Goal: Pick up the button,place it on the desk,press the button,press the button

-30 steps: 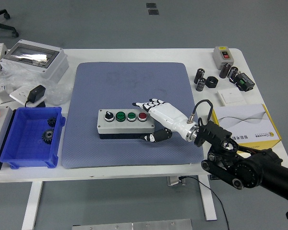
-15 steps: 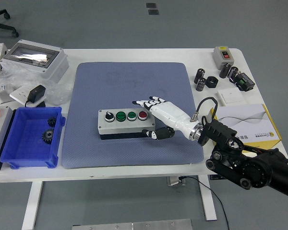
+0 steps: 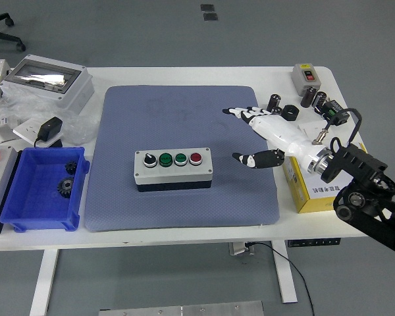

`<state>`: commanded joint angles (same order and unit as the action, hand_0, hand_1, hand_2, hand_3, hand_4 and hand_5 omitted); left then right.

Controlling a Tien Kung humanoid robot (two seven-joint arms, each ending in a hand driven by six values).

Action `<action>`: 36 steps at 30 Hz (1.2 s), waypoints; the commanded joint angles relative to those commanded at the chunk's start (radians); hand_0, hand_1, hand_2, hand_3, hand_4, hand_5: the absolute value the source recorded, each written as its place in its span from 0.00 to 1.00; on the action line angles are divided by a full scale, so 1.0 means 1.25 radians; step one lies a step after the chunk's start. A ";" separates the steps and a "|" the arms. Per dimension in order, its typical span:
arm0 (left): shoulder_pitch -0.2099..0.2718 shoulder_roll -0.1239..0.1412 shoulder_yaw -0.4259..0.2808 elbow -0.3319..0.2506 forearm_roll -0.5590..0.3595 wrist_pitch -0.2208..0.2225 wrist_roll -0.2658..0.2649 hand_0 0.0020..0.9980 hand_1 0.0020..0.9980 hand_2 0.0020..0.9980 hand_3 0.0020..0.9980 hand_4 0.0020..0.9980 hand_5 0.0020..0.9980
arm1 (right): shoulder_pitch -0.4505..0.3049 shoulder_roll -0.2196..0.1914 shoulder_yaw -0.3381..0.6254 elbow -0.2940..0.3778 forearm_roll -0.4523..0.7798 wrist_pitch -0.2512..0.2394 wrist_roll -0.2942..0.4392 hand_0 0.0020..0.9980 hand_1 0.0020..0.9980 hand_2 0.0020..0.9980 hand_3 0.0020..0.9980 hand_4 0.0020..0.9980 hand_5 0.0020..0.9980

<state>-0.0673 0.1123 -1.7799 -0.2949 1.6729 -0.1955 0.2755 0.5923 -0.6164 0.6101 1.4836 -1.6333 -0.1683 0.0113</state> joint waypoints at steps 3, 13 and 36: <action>-0.001 -0.002 -0.003 0.001 0.003 0.002 -0.004 0.50 0.46 0.47 0.69 0.00 0.00 | -0.002 0.005 0.043 0.040 -0.009 0.084 -0.081 1.00 0.94 1.00 1.00 0.69 0.11; 0.001 -0.001 -0.002 -0.001 0.000 0.010 -0.001 0.50 0.46 0.46 0.67 0.00 0.00 | 0.056 0.049 0.039 0.098 0.057 0.320 -0.233 0.16 0.25 0.36 0.99 0.30 0.04; -0.001 -0.001 -0.002 -0.002 0.001 0.007 0.001 0.51 0.47 0.47 0.67 0.00 0.00 | 0.093 0.120 -0.046 0.021 0.053 0.353 -0.248 0.00 0.09 0.17 0.90 0.17 0.03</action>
<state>-0.0692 0.1107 -1.7819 -0.2968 1.6744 -0.1869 0.2765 0.7082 -0.4668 0.5532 1.5097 -1.5676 0.2731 -0.2994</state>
